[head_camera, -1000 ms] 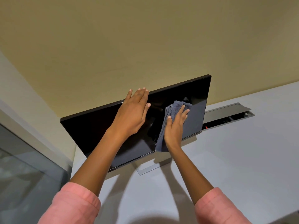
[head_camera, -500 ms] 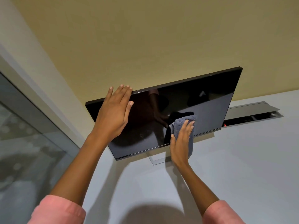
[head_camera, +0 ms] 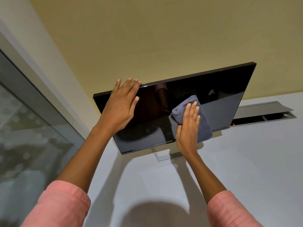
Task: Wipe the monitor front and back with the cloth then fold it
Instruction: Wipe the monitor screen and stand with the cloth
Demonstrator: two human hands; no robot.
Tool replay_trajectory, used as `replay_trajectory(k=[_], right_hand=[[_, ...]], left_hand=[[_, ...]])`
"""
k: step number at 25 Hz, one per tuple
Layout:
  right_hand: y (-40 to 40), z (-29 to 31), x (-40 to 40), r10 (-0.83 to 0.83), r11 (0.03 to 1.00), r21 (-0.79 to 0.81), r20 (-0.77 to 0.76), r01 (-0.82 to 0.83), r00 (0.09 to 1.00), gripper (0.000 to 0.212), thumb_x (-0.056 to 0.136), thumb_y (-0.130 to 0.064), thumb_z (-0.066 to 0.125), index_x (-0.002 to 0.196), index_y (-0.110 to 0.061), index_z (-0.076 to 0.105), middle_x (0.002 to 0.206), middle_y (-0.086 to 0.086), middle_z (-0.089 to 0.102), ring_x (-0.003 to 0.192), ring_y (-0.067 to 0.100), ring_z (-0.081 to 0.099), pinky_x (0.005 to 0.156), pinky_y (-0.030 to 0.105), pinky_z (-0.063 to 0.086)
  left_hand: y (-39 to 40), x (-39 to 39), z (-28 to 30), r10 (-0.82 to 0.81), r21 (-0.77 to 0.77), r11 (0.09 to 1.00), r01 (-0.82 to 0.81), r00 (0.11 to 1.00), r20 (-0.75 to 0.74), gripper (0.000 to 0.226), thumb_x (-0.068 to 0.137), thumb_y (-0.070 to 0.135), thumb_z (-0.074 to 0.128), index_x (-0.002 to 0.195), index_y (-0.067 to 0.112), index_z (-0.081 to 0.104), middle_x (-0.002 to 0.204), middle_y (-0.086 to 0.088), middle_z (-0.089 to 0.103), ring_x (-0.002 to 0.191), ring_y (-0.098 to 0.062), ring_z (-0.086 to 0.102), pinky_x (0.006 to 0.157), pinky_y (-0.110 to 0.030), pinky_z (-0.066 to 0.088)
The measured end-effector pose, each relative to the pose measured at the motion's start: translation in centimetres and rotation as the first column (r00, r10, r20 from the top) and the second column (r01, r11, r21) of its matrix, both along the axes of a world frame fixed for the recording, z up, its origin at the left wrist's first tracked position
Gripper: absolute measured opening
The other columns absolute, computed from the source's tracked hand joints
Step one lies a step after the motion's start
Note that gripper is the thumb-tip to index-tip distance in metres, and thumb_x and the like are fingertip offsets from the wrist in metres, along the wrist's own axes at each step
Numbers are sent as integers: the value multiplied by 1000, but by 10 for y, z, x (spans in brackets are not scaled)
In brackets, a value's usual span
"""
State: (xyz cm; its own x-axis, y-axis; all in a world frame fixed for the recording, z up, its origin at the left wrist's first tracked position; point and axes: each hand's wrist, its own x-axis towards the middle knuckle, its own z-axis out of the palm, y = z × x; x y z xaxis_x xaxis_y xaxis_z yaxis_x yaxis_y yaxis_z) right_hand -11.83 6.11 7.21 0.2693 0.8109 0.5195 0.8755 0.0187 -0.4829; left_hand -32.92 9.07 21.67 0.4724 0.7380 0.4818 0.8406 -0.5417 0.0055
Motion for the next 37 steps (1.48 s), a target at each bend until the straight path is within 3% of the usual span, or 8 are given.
replay_trajectory(k=[5,10,15,19,23,28,34,37], right_hand=[[-4,-17,12,-65,997,-34,-71,63,995,78,88,4,44,149,-6,-3,157,16,0,145,31,0,117,50,15],[-17,-33,-15,-4,994,-111,176,24,984,111,72,2,68,147,-5,-14,150,25,25,138,40,27,111,48,26],[-18,-26,-45,177,984,-55,309,-168,934,111,67,14,62,149,-9,-9,158,13,-7,145,29,-7,116,46,6],[-9,-2,-42,223,971,-3,355,-237,908,98,74,13,56,150,-10,-2,157,10,2,146,28,-1,116,46,8],[-2,8,-15,172,978,43,380,-203,909,87,85,1,52,150,-12,-4,158,7,-11,146,28,-3,117,46,7],[-6,-20,-4,141,987,15,430,-163,892,102,75,5,64,150,-9,-3,158,11,-8,146,31,0,117,48,8],[-18,-47,-22,281,948,-62,624,-313,729,80,76,13,18,151,-11,0,158,9,-10,146,27,-5,116,47,9],[-13,-43,-39,328,909,-57,708,-413,625,77,78,10,20,151,-14,9,158,8,-7,146,28,-6,116,47,8]], left_hand=[[-2,-1,-2,-1,29,1000,2,1000,-11,48,99,25,28,144,9,33,145,-9,41,141,-22,26,119,-32,0],[-1,0,-3,-3,34,999,2,1000,30,47,99,23,31,143,9,35,143,-8,44,139,-21,30,118,-31,0],[1,-1,-5,-22,32,999,21,998,50,48,98,26,27,142,9,36,143,-8,45,139,-21,30,118,-29,-1],[1,-4,-3,-46,38,998,44,998,45,49,98,26,25,141,8,38,142,-9,45,137,-24,33,118,-30,3],[-5,-16,-6,-2,70,998,-1,999,38,48,99,24,26,142,9,37,143,-12,44,136,-26,35,118,-34,7],[-15,-34,-13,121,61,990,-130,984,134,49,99,25,26,143,5,35,146,-12,40,139,-23,29,118,-30,3],[-22,-48,-21,157,114,980,-164,985,69,48,97,11,36,145,8,31,147,-15,36,140,-29,24,119,-41,7],[-22,-48,-20,139,77,986,-151,980,141,47,97,13,35,143,6,33,144,-14,40,139,-26,28,119,-37,9]])
